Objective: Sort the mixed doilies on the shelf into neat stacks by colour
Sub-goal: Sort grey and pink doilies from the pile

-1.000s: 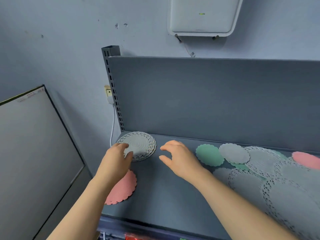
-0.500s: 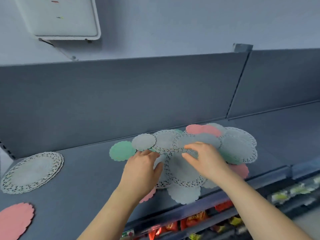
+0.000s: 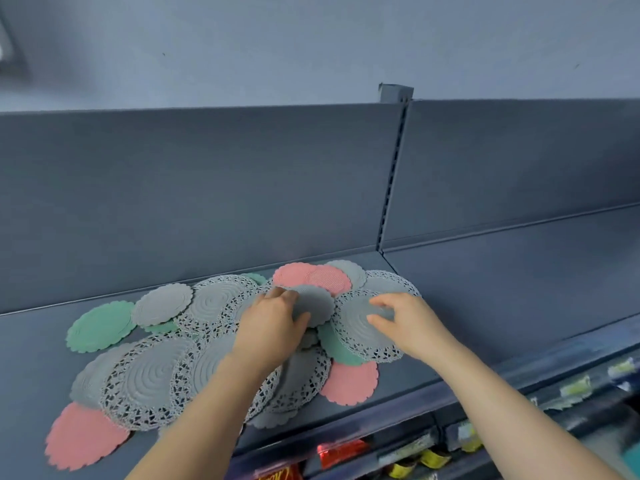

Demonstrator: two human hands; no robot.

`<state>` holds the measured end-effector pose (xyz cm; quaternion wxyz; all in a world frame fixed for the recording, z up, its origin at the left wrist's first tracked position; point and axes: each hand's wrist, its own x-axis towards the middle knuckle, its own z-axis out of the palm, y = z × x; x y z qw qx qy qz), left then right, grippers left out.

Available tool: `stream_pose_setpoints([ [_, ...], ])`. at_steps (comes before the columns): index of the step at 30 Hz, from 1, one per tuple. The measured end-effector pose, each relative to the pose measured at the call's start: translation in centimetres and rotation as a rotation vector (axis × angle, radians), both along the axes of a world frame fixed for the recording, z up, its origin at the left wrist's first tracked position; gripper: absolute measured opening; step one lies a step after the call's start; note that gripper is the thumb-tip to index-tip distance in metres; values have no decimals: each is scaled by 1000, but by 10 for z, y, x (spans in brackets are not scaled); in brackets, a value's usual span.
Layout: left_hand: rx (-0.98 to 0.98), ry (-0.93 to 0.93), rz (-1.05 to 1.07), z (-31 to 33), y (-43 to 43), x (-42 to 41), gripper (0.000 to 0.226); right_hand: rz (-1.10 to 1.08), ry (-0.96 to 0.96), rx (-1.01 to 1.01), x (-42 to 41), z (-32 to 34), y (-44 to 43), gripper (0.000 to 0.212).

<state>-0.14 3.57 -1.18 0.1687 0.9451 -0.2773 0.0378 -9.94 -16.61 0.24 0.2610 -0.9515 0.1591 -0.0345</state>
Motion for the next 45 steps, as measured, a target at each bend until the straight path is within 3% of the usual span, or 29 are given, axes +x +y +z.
stream_pose_setpoints([
  [6, 130, 115, 130, -3, -22, 21, 70, 107, -4, 70, 43, -4, -17, 41],
  [11, -44, 323, 263, -4, -21, 38, 92, 144, 25, 54, 80, -6, -13, 44],
  [22, -200, 336, 309, -4, -18, 56, 69, 64, 143, 135, 139, -24, -17, 60],
  [26, -337, 294, 340, -5, -17, 53, 51, 60, -3, 263, 144, -22, -18, 28],
  [31, -551, 161, 392, 10, 4, 44, 28, 145, -230, 347, 140, 15, 1, 17],
  [37, -641, 92, 487, 25, 74, 14, 19, 241, -316, 417, 126, 42, 61, 15],
  [45, -716, 28, 791, 20, 231, -29, 15, 437, -202, 503, 126, 31, 202, 12],
])
